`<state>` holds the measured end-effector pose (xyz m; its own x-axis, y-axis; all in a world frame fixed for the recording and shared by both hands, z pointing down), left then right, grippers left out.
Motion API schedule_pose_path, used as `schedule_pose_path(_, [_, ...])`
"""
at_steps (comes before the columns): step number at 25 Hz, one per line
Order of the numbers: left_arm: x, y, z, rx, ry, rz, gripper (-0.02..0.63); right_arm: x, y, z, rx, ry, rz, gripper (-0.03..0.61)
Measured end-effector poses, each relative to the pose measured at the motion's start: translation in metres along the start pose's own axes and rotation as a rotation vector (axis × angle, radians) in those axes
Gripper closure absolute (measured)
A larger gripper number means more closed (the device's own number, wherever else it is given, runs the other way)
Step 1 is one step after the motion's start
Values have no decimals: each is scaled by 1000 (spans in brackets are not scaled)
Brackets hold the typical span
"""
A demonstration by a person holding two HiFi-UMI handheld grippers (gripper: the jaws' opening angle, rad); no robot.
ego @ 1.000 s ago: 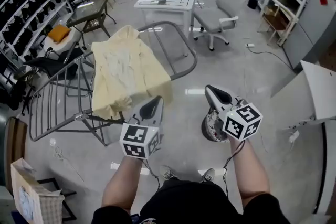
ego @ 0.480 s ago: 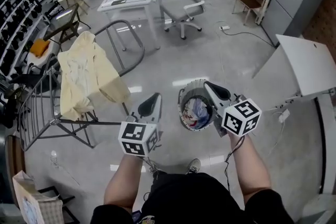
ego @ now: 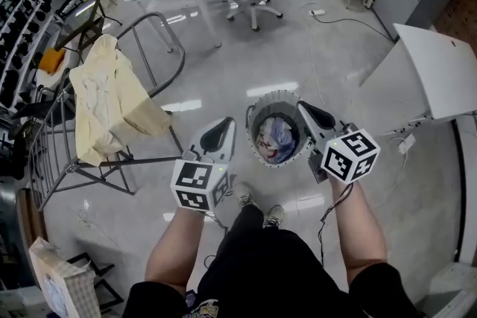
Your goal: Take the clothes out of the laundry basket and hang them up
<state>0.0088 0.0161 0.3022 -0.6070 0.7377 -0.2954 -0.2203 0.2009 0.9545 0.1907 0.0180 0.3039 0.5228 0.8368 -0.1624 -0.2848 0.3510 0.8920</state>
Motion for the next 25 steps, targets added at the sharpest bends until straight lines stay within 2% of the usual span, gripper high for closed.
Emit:
schedule_pose_path(7, [-49, 22, -19, 40, 43, -17, 600, -26, 12, 35, -33, 64, -38, 574])
schedule_pose_path(17, [-113, 54, -73, 65, 130, -51, 598, -103, 18, 68, -61, 153, -57, 573])
schedule_pose_path(25, [-151, 106, -88, 88, 178, -119, 597, -150, 56, 108, -116, 181, -90, 571])
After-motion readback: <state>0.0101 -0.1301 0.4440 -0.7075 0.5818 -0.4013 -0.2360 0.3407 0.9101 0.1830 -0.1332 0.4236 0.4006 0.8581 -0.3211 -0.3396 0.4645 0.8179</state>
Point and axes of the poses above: the fingertips, and each gripper's own axes: x backward along the fingers, z to its right, y out of its underside, the point moved 3 cm from there along x, backward along the fingers, and after that the axes turned 7 degrees about -x, right-handed, at the moved point
